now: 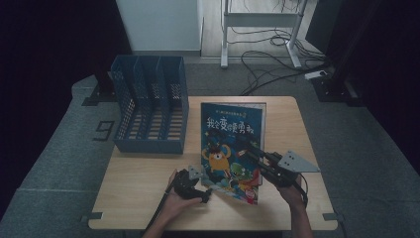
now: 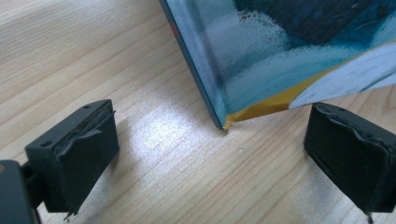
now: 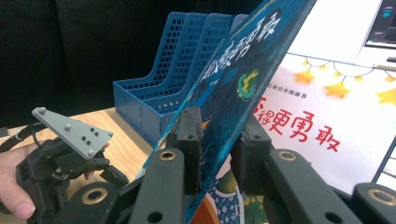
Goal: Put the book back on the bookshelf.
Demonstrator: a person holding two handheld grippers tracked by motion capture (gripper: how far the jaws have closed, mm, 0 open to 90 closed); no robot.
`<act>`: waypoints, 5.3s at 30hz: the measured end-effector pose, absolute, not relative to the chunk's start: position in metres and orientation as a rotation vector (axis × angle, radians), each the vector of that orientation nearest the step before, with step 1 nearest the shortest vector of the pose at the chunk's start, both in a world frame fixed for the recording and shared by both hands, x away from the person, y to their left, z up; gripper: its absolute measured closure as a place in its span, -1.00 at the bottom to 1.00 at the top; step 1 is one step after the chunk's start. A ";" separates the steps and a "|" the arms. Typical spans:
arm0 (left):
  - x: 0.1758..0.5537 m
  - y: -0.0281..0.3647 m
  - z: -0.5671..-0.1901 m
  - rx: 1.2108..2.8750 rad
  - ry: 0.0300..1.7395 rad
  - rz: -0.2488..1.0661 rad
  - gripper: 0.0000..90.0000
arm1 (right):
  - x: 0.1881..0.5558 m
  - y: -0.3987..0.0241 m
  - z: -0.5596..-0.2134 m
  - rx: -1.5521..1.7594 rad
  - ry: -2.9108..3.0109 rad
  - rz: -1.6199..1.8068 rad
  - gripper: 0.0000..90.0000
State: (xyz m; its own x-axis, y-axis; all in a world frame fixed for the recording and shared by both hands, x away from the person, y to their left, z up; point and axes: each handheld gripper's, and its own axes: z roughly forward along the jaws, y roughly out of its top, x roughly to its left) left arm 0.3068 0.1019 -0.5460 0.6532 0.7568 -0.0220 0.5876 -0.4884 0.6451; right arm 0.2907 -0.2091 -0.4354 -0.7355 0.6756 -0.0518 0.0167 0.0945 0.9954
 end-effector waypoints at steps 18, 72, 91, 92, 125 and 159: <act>0.311 0.110 -0.544 2.181 1.087 0.310 -0.85 | 0.281 -0.217 -0.438 0.665 1.909 1.726 0.70; 0.326 0.093 -0.545 2.229 1.074 0.365 -0.81 | 0.296 -0.209 -0.438 0.619 1.901 1.742 0.75; 0.320 0.111 -0.527 2.092 1.013 0.382 -0.68 | 0.289 -0.217 -0.442 0.630 1.951 1.762 0.79; 0.320 0.113 -0.525 2.081 1.000 0.383 -0.67 | 0.288 -0.218 -0.442 0.624 1.968 1.754 0.79; 0.328 0.110 -0.471 1.891 0.851 0.449 -0.16 | 0.294 -0.242 -0.457 0.702 2.036 1.751 0.74; 0.306 0.113 -0.463 1.848 0.722 0.449 0.04 | 0.300 -0.243 -0.468 0.804 1.950 1.604 0.34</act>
